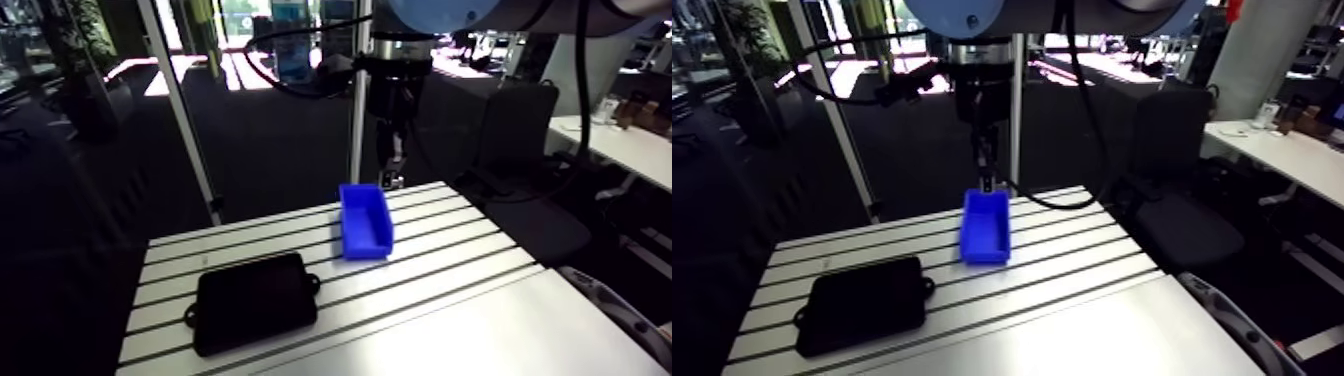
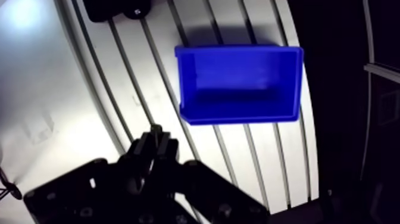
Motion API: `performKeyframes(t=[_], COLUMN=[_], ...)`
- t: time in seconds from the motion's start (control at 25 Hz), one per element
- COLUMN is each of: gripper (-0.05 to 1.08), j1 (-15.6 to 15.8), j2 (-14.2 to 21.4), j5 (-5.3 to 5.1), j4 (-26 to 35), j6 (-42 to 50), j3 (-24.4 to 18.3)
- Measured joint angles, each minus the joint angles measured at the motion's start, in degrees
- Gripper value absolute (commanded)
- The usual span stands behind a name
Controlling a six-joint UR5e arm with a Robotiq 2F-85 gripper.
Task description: Pick up the M10 bolt from the tray and put it into the blue bin.
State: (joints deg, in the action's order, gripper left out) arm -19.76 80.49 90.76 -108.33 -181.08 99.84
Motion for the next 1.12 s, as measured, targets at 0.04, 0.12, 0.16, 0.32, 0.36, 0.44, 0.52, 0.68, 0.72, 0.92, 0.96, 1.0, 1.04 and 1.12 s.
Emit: performKeyframes(t=[0.04, 0.12, 0.16, 0.32, 0.36, 0.44, 0.52, 0.68, 0.72, 0.92, 0.96, 1.0, 1.04, 1.12], gripper=[1.04, 1.04, 1.04, 1.04, 1.04, 1.04, 1.04, 1.04, 1.03, 1.03, 1.03, 1.03, 1.03, 1.03], j1=[0.0, 0.05, 0.07, 0.26, 0.3, 0.37, 0.49, 0.84, 0.9, 1.18, 1.28, 1.4, 1.53, 1.92], j2=[-0.61, -1.87, -2.33, -4.54, -5.08, -6.07, -7.14, -9.4, -10.05, -12.8, -13.29, -13.83, -14.32, -15.17], j5=[0.02, 0.05, 0.06, 0.07, 0.07, 0.07, 0.01, -0.05, -0.04, 0.0, 0.01, 0.03, 0.04, 0.09], j4=[-0.13, -0.73, -1.18, -3.68, -4.25, -5.41, -6.36, -7.37, -7.49, -7.96, -8.28, -8.7, -9.16, -9.98], j6=[0.01, 0.19, 0.29, 0.63, 0.75, 1.07, 1.39, 2.26, 2.54, 3.33, 3.4, 3.47, 3.5, 3.69], j3=[-0.43, -1.09, -1.31, -1.9, -1.98, -2.15, -2.38, -3.14, -3.42, -4.78, -4.99, -5.15, -5.26, -5.51])
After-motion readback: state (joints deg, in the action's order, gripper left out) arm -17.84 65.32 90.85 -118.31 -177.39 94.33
